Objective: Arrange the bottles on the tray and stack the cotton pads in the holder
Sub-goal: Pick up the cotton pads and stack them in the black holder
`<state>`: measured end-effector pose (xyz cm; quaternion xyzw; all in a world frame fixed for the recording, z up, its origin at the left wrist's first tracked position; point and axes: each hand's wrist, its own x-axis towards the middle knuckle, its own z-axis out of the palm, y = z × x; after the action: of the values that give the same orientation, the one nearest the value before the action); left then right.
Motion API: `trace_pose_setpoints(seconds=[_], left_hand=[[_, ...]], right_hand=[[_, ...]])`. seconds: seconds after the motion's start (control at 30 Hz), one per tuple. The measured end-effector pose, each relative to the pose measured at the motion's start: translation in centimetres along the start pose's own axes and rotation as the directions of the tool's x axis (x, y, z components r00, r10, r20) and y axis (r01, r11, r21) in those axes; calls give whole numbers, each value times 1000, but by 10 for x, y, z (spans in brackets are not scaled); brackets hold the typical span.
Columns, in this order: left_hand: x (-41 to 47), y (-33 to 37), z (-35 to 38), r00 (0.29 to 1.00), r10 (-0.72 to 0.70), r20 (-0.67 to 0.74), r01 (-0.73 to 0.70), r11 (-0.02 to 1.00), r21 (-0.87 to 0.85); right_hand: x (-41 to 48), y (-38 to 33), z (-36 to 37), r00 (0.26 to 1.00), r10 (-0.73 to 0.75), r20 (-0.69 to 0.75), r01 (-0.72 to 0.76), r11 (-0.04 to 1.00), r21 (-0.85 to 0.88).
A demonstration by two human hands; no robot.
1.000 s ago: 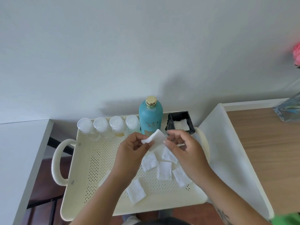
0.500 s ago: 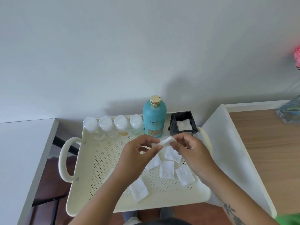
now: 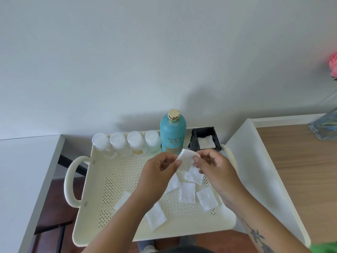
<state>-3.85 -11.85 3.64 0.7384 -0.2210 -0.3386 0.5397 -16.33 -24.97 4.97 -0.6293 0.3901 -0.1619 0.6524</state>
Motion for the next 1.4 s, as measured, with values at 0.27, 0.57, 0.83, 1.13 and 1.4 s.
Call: trace_pose_setpoints(seconds=[0.27,0.57,0.83,1.13,1.4], left_hand=[[7,-7,5,987,-154,46,161,948,-276],[15,-63,-5,972,-148,-185,199,935,294],[20,-97,-2,998,-6,-61,46,738,674],[31,-96,6,999,-46,15,19,672,741],[38,-98,7,995,-81,55,17,698,716]], right_hand=[[6,0,-1,1000,6,-14,-7,999,-40],[63,-23,-45,954,-270,-127,158,818,-553],[67,-19,-39,971,-236,26,176,641,-747],[61,-2,-35,805,-571,160,357,252,-899],[58,17,-35,872,-431,231,340,194,-920]])
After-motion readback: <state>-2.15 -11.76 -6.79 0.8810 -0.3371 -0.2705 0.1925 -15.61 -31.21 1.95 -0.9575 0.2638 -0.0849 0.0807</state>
